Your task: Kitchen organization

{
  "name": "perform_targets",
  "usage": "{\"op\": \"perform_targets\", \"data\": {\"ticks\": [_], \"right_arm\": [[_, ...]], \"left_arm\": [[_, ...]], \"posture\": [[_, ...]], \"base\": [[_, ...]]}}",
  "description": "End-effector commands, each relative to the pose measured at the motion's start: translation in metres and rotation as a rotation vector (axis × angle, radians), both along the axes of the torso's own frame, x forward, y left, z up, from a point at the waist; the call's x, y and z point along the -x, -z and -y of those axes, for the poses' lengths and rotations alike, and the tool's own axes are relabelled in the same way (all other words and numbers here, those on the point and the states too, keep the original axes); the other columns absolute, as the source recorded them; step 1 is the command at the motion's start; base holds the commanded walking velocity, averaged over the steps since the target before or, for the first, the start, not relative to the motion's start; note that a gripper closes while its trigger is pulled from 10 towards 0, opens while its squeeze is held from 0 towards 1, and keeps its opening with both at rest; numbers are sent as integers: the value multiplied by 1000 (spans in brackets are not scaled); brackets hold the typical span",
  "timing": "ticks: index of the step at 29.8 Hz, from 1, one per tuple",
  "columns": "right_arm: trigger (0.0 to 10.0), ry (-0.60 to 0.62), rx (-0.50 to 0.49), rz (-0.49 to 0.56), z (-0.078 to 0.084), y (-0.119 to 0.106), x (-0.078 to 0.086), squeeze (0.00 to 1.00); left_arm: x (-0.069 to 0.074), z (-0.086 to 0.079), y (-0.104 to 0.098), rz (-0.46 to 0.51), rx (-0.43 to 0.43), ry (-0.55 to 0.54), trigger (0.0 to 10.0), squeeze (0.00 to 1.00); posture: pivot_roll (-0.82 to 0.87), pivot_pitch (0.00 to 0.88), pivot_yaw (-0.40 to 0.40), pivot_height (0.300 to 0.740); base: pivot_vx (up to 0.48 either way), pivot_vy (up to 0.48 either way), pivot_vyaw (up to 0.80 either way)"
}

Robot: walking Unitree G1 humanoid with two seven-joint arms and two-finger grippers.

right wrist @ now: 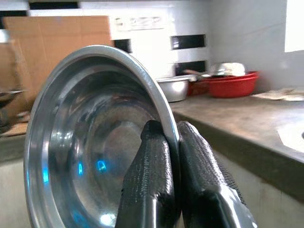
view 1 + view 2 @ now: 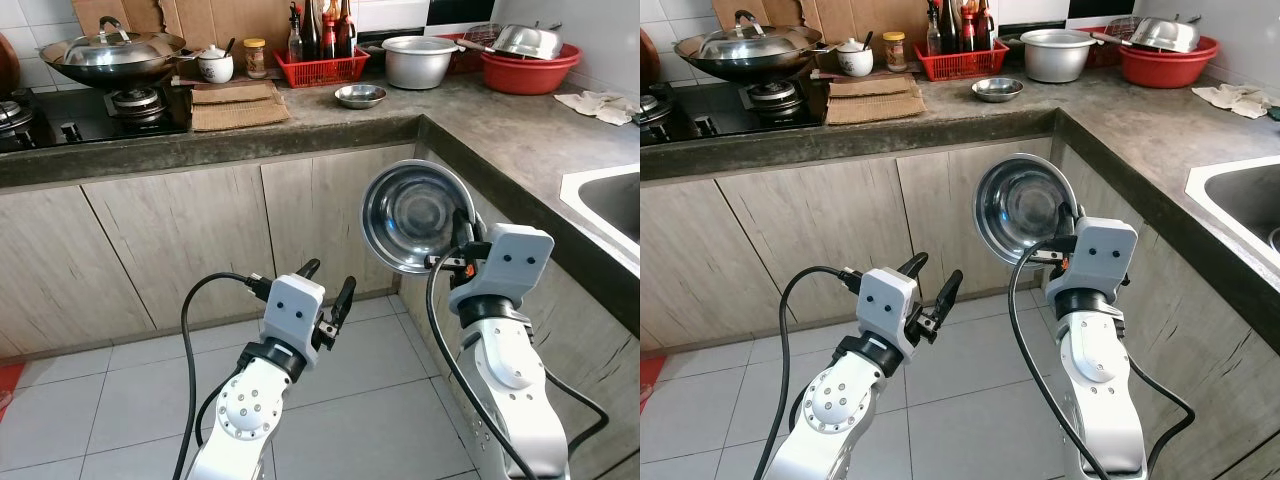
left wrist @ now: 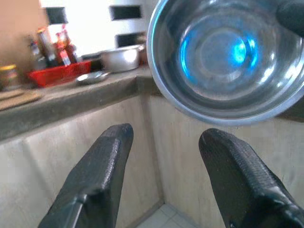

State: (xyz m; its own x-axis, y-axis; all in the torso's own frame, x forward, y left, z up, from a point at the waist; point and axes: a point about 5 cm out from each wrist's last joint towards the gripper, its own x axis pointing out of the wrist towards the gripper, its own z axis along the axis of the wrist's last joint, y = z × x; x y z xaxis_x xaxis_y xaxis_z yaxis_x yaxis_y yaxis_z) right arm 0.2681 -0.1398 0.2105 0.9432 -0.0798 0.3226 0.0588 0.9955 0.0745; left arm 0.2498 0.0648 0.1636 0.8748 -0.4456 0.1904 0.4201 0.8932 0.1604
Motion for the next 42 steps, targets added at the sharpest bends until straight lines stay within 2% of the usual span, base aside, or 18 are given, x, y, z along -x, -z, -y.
{"op": "perform_targets", "data": {"ticks": [1,17,27,42], "right_arm": [[10000,14,-8,18,4,-4,0,0],[10000,2,0,38,2,-8,-2,0],[10000,-2,2,40,1,-8,-3,0],[10000,0,-2,33,0,-8,-5,0]], "left_arm": [[0,4,-3,12,-1,17,10000,0],[-2,3,-3,19,-5,14,10000,0],[-3,2,-1,20,-12,18,10000,0],[-3,-1,0,15,-18,8,10000,0]], "posture": [[1,0,-4,740],[0,0,-5,740],[1,0,-3,740],[7,0,-2,740]], "base": [[292,0,-800],[308,0,-763],[313,0,0],[314,0,-735]]}}
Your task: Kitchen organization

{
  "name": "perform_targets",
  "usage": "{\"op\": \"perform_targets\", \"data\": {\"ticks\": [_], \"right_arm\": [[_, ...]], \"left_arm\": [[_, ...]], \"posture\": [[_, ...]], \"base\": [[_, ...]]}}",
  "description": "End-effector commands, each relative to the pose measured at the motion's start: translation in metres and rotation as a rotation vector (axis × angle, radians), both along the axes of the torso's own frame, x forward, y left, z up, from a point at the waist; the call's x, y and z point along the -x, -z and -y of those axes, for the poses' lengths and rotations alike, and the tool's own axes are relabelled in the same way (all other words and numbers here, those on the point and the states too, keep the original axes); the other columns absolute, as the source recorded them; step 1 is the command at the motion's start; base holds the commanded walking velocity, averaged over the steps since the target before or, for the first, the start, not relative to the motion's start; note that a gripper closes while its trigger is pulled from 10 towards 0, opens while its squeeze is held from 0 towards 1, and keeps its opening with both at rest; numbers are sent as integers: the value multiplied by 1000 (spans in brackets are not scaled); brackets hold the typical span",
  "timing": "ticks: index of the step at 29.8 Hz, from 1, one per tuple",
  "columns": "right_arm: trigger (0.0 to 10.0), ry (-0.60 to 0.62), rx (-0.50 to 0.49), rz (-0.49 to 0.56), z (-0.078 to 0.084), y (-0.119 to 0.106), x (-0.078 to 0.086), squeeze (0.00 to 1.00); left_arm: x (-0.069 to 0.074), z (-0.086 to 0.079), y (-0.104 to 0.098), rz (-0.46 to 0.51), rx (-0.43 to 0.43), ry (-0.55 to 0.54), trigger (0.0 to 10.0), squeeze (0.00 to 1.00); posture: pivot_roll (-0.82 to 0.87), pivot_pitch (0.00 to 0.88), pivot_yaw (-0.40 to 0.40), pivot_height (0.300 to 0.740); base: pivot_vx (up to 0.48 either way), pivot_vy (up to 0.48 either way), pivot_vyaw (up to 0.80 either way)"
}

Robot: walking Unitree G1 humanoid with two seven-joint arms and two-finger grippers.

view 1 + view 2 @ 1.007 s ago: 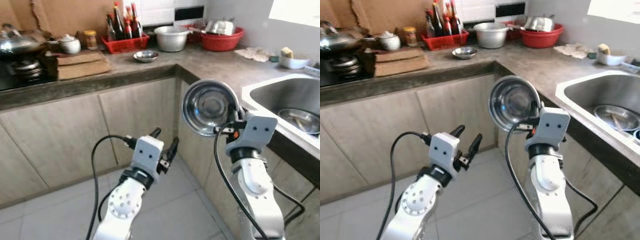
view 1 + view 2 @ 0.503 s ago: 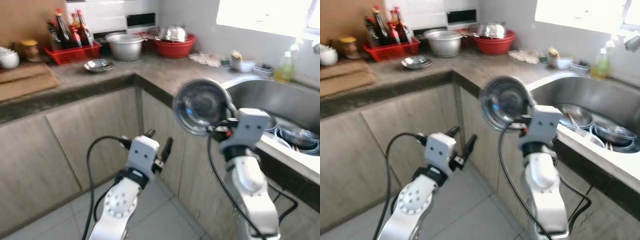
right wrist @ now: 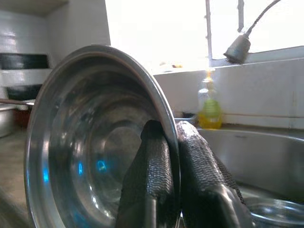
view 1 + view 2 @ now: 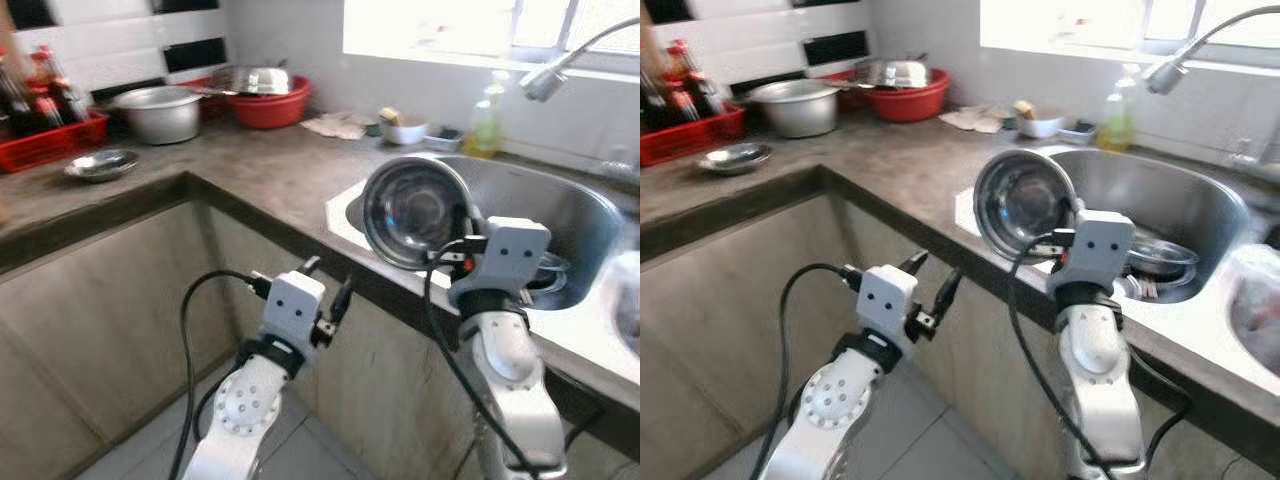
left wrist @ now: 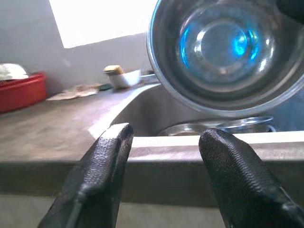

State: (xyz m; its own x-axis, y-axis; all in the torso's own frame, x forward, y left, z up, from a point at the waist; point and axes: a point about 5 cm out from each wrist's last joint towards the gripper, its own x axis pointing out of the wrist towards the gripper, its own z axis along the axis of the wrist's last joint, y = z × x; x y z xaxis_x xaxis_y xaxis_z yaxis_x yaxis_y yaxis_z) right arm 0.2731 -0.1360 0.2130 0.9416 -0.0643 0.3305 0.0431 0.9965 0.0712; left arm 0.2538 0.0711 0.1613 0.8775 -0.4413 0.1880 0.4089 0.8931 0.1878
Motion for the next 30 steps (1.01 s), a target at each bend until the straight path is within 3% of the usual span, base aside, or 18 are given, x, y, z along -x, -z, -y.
{"op": "perform_targets", "data": {"ticks": [1,5,11,20,30], "right_arm": [[10000,16,1,28,4,-6,0,0],[10000,18,1,26,5,-7,-1,0],[10000,13,1,21,5,-7,-2,0],[10000,2,24,20,4,-10,-7,0],[10000,76,94,-199,24,2,-47,0]], "left_arm": [[1,5,-2,5,8,19,10000,0],[2,6,-1,2,9,19,10000,0],[2,5,-1,-2,9,18,10000,0],[1,5,1,-13,7,3,10000,0],[5,9,2,-34,17,20,10000,0]], "posture": [[7,0,-5,740],[5,0,-4,740],[5,0,-6,740],[6,0,-8,740],[6,0,-10,740]], "base": [[311,0,0],[312,0,0],[309,0,-800],[128,0,0],[0,0,0]]}}
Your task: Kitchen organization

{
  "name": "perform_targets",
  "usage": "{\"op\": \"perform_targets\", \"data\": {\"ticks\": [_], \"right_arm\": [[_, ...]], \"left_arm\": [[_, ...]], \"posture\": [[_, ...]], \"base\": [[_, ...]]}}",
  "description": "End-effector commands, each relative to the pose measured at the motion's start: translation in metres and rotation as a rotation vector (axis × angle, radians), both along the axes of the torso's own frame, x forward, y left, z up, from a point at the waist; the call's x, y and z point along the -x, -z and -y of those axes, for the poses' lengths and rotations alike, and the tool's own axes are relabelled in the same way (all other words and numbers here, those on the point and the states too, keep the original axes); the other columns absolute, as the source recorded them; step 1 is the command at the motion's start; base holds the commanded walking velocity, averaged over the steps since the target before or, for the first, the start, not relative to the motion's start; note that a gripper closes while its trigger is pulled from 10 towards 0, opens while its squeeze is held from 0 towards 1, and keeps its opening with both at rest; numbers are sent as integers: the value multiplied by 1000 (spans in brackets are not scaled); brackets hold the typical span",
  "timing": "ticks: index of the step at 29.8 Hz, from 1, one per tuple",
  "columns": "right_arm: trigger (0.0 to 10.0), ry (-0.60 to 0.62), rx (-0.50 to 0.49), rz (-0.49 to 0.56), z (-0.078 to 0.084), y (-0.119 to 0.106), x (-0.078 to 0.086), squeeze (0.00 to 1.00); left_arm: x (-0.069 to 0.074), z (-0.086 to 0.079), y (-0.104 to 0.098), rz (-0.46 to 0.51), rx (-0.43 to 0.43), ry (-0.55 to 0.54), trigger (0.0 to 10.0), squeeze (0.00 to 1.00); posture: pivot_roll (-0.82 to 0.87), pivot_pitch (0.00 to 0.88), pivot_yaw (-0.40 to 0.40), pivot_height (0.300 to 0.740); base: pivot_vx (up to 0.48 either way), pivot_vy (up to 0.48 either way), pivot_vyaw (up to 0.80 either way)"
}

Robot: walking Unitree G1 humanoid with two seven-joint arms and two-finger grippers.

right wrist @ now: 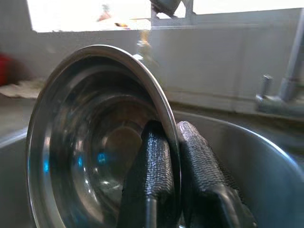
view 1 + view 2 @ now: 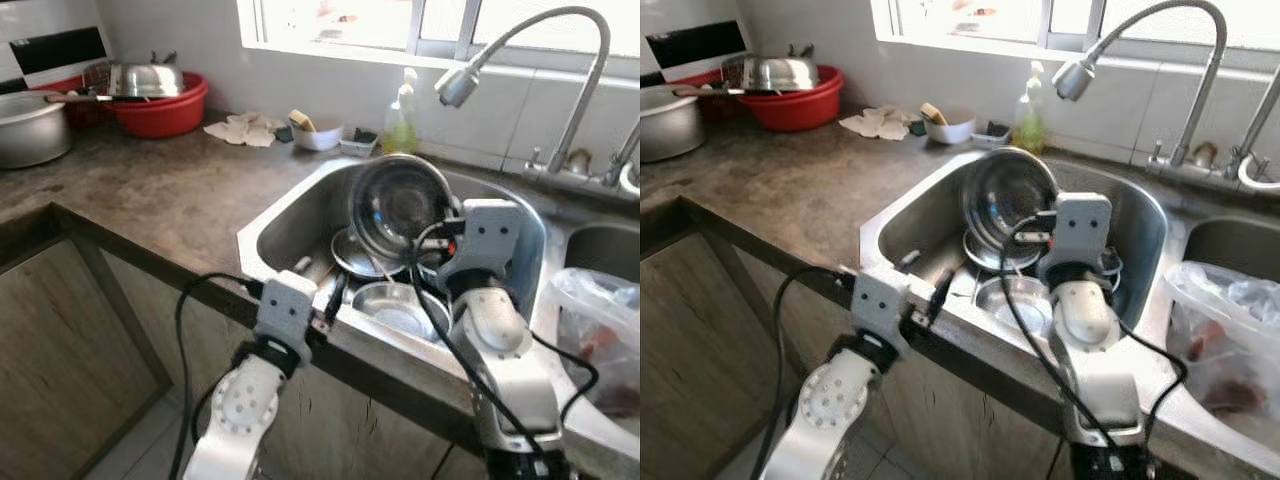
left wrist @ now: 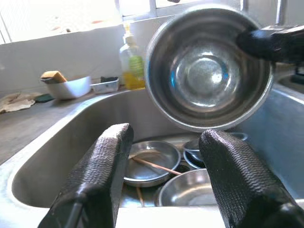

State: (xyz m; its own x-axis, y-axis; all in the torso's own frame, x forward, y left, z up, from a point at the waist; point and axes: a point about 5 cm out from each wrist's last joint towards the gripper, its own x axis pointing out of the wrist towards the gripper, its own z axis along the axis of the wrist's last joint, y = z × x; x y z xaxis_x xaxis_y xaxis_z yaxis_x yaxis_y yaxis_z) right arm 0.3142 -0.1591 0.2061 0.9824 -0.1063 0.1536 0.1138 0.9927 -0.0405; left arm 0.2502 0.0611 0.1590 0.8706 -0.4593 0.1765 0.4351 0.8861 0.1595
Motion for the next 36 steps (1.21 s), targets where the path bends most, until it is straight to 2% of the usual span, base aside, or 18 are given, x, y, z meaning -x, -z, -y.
{"op": "perform_targets", "data": {"ticks": [1,3,5,6,10,11,12,14,16,23,24,25,27,29,32,33,35,36], "right_arm": [[10000,13,-1,-22,2,-5,-10,0],[10000,22,7,-117,8,-1,-27,0],[10000,22,5,-135,10,-1,-31,0],[10000,9,8,-197,12,5,-41,0],[10000,-35,45,-361,15,24,-54,0],[10000,-35,45,-361,15,24,-54,0],[10000,-35,60,-427,18,32,-58,0],[10000,-39,63,-451,19,35,-60,0],[10000,-79,50,-539,17,45,-66,0],[10000,-147,29,-658,11,60,-66,0],[10000,-159,37,-675,10,64,-65,71],[10000,-164,37,-694,10,68,-64,949],[10000,-177,41,-705,10,72,-63,1000],[10000,-185,28,-700,9,73,-63,1000],[10000,-177,9,-632,10,65,-65,1000],[10000,-159,-16,-567,11,55,-68,1000],[10000,-150,-21,-546,12,51,-69,1000],[10000,-131,-14,-477,14,41,-69,0]], "left_arm": [[1,-1,0,-11,-2,-5,10000,0],[5,-1,0,-17,6,2,10000,0],[6,-1,0,-19,7,3,10000,0],[8,0,0,-24,6,7,10000,0],[12,-1,2,-34,-10,-2,10000,0],[12,-1,2,-34,-10,-2,10000,0],[16,-1,2,-38,-8,-3,10000,0],[18,-2,2,-41,-6,-3,10000,0],[23,-3,4,-58,-14,-14,10000,0],[30,-1,5,-79,0,-6,10000,0],[30,0,5,-80,1,-9,10000,0],[29,-1,5,-80,-8,-15,10000,0],[28,-2,5,-80,-10,-17,10000,0],[28,-2,4,-81,-9,-16,10000,0],[27,-3,5,-81,-12,-16,10000,0],[27,-3,5,-80,-12,-15,10000,0],[27,-3,5,-80,-12,-15,10000,0],[26,-3,4,-78,-12,-16,10000,0]], "posture": [[9,1,-12,740],[13,16,-16,740],[13,16,-16,740],[21,28,-23,740],[27,49,-31,740],[27,49,-31,740],[40,70,-42,740],[42,74,-43,740],[43,90,-48,740],[41,105,-52,740],[40,106,-55,740],[41,106,-55,740],[40,104,-53,740],[41,103,-53,740],[40,94,-49,740],[39,90,-49,740],[39,90,-49,740],[35,86,-41,740]], "base": [[0,0,0],[0,0,0],[0,0,0],[0,0,0],[0,0,0],[0,0,0],[0,0,0],[0,0,0],[0,0,0],[0,0,0],[0,0,0],[0,0,0],[0,0,0],[0,0,0],[0,0,0],[0,0,0],[0,0,0],[0,0,0]]}}
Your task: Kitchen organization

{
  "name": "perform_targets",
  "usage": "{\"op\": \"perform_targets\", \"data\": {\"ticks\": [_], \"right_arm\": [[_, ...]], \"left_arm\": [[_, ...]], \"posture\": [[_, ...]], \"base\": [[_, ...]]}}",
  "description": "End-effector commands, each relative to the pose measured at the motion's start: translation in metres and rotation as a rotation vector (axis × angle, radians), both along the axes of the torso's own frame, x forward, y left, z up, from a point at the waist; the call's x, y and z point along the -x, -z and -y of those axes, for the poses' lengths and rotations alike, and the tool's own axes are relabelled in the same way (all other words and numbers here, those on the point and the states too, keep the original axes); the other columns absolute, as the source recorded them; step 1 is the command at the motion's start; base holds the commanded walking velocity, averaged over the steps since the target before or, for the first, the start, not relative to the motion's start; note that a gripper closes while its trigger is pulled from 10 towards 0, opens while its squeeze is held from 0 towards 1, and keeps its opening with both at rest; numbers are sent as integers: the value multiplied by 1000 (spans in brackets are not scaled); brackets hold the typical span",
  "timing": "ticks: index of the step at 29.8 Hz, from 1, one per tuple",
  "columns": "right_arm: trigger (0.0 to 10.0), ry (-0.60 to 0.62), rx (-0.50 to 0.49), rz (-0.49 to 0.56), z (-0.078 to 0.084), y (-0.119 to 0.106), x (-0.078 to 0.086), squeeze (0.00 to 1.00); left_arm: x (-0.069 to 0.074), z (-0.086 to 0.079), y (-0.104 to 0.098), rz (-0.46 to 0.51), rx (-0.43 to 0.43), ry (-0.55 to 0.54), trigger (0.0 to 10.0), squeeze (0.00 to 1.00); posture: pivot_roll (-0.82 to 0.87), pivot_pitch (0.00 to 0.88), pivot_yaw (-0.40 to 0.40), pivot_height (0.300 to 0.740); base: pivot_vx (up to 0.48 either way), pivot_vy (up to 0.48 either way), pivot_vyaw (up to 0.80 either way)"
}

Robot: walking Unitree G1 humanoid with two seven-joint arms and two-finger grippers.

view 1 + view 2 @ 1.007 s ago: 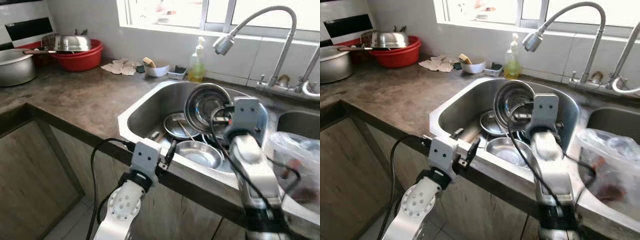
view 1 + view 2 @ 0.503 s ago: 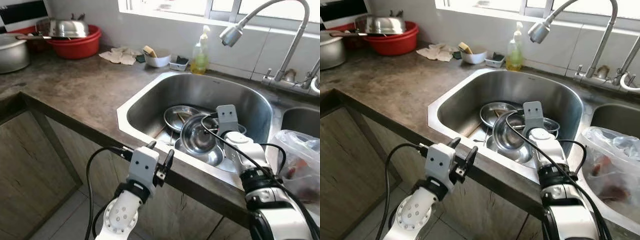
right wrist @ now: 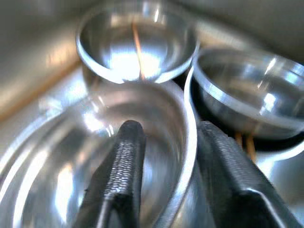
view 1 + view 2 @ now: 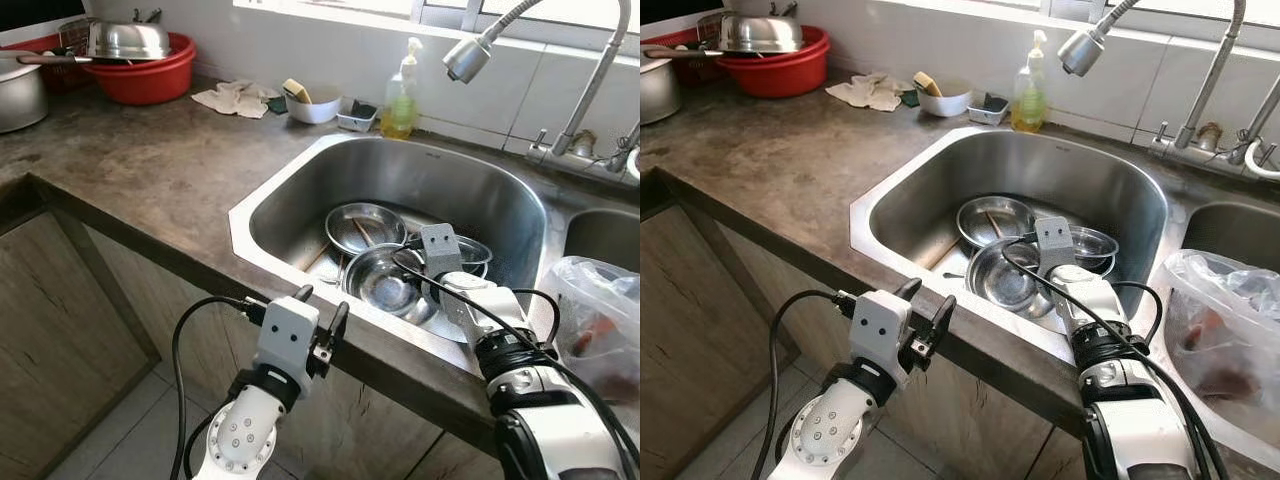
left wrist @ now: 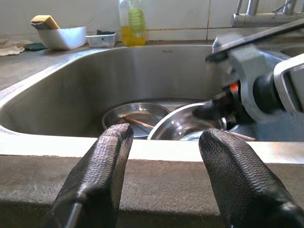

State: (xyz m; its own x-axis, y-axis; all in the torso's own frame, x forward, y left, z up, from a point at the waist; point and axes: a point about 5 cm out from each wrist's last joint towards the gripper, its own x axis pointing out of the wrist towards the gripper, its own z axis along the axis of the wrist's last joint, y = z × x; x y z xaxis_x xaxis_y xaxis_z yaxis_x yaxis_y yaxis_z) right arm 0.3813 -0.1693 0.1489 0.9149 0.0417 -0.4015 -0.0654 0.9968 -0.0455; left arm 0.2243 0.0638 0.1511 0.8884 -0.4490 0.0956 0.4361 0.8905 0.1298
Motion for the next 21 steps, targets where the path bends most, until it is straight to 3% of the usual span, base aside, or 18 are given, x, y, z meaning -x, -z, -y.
{"op": "perform_targets", "data": {"ticks": [1,6,8,12,17,18,20,21], "right_arm": [[10000,41,-10,175,5,-29,-2,0],[10000,66,-20,306,4,-48,4,0],[10000,66,-24,413,-1,-61,15,0],[10000,72,-37,503,-6,-71,29,0],[10000,39,-82,633,-15,-77,62,0],[10000,39,-82,633,-15,-77,62,0],[10000,14,-63,701,-17,-72,81,0],[10000,14,-63,701,-17,-72,81,0]], "left_arm": [[-1,0,-4,11,-2,-4,10000,0],[-5,1,-5,18,3,-3,10000,0],[-8,2,-6,26,3,-1,10000,0],[-12,2,-7,37,-2,0,10000,0],[-20,2,-9,53,-3,-3,10000,0],[-20,2,-9,53,-3,-3,10000,0],[-21,2,-8,54,-14,2,10000,0],[-21,2,-8,54,-14,2,10000,0]], "posture": [[32,82,-43,740],[26,71,-34,740],[21,58,-30,740],[17,49,-26,740],[6,16,-18,740],[6,16,-18,740],[-4,3,-10,740],[-4,3,-10,740]], "base": [[0,0,0],[0,0,0],[0,0,0],[0,0,0],[0,0,0],[0,0,0],[0,0,0],[0,0,0]]}}
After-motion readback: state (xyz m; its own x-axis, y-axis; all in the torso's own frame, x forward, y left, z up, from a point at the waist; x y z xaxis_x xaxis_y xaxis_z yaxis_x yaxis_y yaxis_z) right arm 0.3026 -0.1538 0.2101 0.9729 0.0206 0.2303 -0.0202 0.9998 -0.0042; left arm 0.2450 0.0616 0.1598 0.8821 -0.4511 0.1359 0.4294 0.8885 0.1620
